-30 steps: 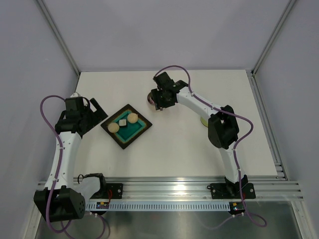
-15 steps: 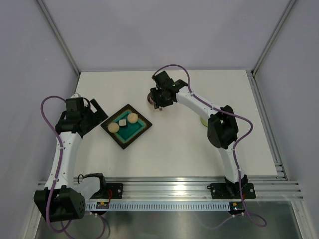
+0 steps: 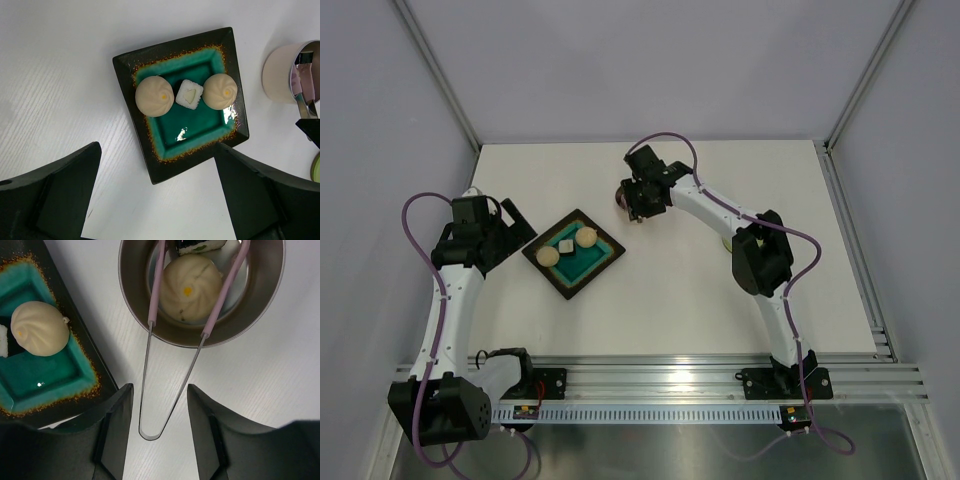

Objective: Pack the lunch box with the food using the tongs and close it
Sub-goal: Pick up the clamp from the packing box.

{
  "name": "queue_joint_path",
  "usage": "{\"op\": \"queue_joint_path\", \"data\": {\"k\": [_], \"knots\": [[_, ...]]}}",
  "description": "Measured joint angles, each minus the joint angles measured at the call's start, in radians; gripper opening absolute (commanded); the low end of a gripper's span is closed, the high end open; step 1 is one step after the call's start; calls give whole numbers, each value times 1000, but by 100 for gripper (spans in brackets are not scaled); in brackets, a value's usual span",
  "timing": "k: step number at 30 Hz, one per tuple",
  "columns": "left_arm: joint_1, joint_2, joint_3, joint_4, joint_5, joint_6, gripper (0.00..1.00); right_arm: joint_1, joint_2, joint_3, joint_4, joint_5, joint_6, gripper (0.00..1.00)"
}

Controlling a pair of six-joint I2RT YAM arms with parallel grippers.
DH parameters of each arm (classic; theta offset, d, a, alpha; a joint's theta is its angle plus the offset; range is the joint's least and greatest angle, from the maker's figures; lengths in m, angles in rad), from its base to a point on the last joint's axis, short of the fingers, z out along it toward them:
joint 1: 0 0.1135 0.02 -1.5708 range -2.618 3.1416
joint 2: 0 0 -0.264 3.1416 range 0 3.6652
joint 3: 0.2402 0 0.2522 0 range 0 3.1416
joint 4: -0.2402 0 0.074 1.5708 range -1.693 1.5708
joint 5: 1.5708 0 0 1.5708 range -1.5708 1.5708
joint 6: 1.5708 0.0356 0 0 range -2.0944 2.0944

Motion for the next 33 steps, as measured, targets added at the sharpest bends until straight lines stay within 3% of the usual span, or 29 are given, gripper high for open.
{"op": "queue_joint_path", "data": {"k": [3, 5, 9, 33], "knots": [[0, 0, 0, 0, 0, 0, 99, 0, 5, 0, 0, 1, 0, 49], [0, 0, 0, 0, 0, 0, 99, 0, 7, 0, 0, 2, 0, 38], [0, 0, 0, 0, 0, 0, 99, 0, 7, 0, 0, 12, 7, 29], [0, 0, -2, 0, 0, 2, 99, 1, -96, -60, 2, 63, 13, 25]]}}
